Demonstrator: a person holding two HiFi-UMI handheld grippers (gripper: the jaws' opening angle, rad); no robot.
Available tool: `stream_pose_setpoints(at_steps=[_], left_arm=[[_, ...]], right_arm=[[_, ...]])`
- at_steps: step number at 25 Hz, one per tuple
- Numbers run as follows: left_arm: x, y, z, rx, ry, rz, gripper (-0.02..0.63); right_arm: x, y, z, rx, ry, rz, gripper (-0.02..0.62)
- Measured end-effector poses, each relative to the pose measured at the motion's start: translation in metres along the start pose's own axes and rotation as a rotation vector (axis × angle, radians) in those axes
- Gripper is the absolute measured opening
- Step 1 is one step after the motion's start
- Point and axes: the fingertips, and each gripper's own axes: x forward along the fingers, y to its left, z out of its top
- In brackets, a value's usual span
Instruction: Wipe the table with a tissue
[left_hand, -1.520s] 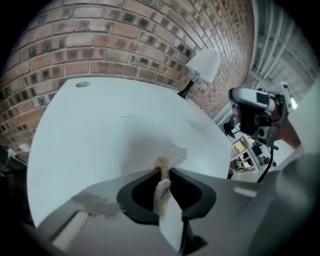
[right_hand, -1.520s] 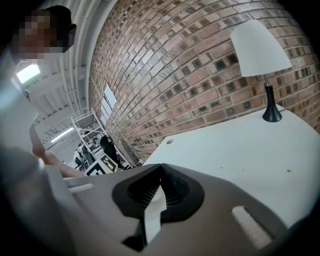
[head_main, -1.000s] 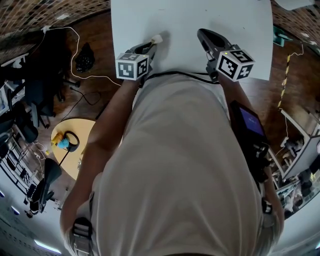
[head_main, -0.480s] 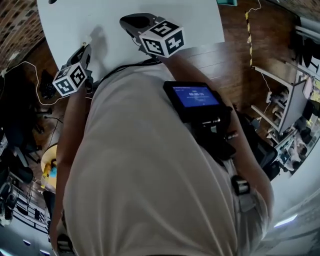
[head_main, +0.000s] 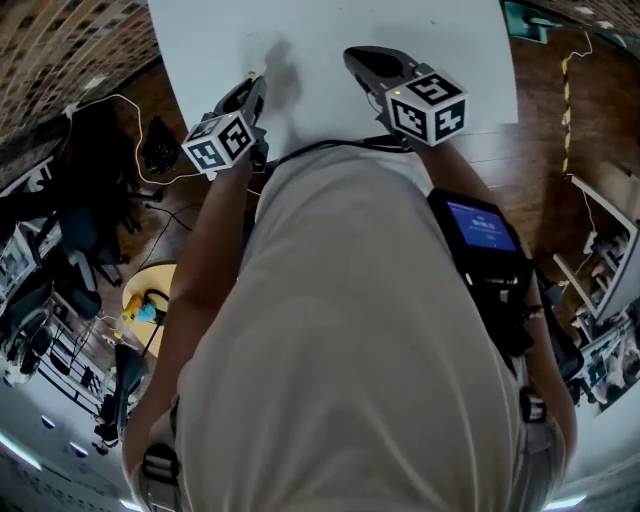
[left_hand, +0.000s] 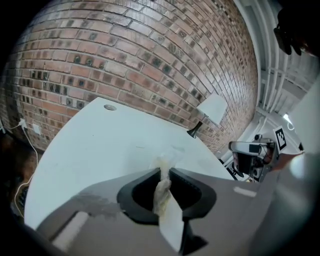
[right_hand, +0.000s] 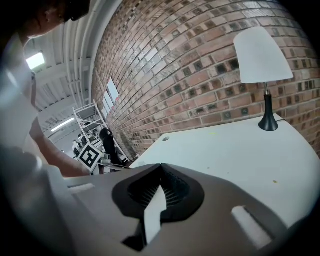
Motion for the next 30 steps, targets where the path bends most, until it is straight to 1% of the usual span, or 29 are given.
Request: stream_pose_setpoints(at_steps=[3, 6, 10, 14, 18, 21, 27, 30], left_arm=[[-0.006, 0.026, 0.01, 0.013, -0.007, 0.057, 0.06], [-0.008, 0.057, 0.022, 0.034, -0.005, 0.134, 0.06], [0.006, 0.079, 0.049, 0.087, 0.003, 0.219, 0.06], [0.026, 0.097, 0.061, 0.055, 0.007, 0.275, 0.061], [0.053, 0.095, 0.067, 0.072, 0.047, 0.305, 0.061], [0.058, 0.101, 0.069, 0.079, 0.063, 0.334, 0.06], [0.061, 0.103, 0.062, 0.164, 0.106, 0.413, 0.058], [0.063, 0.101, 0.062, 0.148, 0.116, 0.422, 0.057]], right_arm=[[0.009, -0.001, -0.004, 0.02, -0.005, 0.012, 0.008], [0.01, -0.004, -0.004, 0.042, -0.018, 0.015, 0.008], [0.0, -0.017, -0.003, 0.06, -0.023, 0.002, 0.008], [-0.008, -0.03, -0.011, 0.085, -0.017, -0.015, 0.008], [-0.025, -0.052, -0.009, 0.112, -0.032, -0.041, 0.008], [-0.03, -0.061, -0.006, 0.128, -0.039, -0.056, 0.008], [-0.037, -0.072, -0.011, 0.16, -0.05, -0.081, 0.008], [-0.036, -0.074, -0.011, 0.168, -0.052, -0.081, 0.008]])
